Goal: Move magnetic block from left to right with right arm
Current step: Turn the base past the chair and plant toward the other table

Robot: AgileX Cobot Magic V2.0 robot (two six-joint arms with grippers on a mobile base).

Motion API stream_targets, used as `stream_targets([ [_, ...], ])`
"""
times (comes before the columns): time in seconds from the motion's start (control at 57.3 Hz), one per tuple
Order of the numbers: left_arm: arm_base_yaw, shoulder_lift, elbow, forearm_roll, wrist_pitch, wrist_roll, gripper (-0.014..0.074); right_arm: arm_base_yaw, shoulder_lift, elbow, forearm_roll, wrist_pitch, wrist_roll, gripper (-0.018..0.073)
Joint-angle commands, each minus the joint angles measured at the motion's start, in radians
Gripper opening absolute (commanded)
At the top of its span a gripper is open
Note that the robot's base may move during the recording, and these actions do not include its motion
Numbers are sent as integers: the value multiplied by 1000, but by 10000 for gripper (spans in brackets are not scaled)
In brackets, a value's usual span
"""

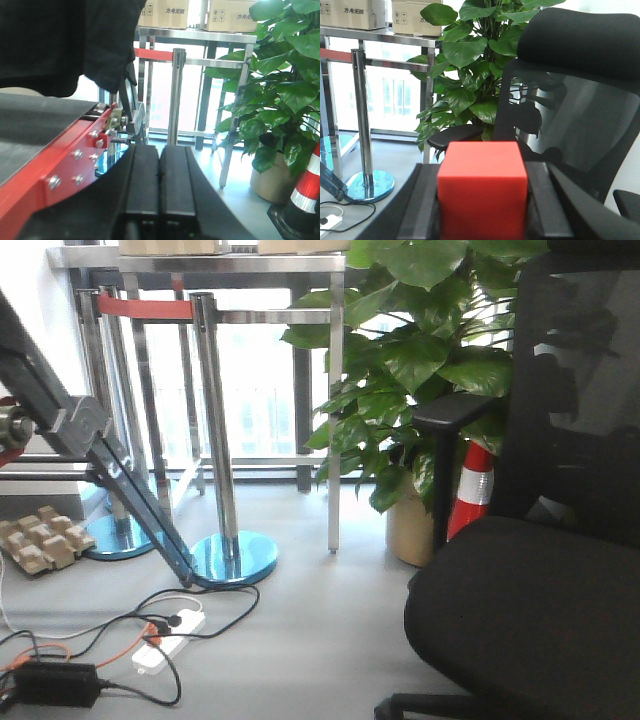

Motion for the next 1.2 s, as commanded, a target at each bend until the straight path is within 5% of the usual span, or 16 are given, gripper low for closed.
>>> stream_targets([
  [0.0,-8,-8,8,-5,-86,0,-126,-8,10,-28,-14,-91,-8,334],
  [1.186,-8,-8,8,-5,-86,0,-126,-8,10,-28,-14,-91,-8,334],
])
